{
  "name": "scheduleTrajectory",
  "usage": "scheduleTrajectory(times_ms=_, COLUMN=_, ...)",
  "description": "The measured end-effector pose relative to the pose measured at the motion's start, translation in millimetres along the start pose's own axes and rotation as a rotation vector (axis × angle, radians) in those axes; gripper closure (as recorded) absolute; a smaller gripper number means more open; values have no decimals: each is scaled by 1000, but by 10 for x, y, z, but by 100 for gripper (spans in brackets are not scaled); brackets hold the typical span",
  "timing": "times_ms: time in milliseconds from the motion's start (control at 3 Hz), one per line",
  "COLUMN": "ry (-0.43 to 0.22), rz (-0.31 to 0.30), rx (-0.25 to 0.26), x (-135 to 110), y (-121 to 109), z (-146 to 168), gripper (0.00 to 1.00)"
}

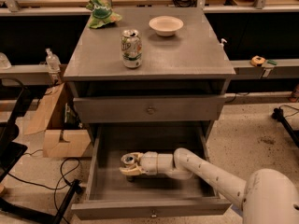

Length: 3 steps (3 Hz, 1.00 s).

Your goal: Place redbull can into middle drawer

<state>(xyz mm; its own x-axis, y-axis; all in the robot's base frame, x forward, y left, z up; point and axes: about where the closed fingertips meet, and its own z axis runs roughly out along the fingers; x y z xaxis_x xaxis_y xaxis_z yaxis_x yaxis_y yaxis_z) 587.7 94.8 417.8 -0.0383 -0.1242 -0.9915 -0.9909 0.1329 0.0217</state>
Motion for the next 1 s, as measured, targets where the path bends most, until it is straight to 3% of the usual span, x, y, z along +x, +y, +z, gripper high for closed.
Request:
scheduleTrajectory(times_ms=333, ry=-2, rz=1, rx=-5, x=-6, y=17, z=31, gripper=32)
scheduleTrajectory(times_ms=667, ry=-3, rz=1, rx=-9, x=-10, y=27, z=50, gripper=9)
scheduleTrajectory(times_ms=1000, ry=-4, rz=1, rx=-11, x=-13, y=35, z=66, gripper=0)
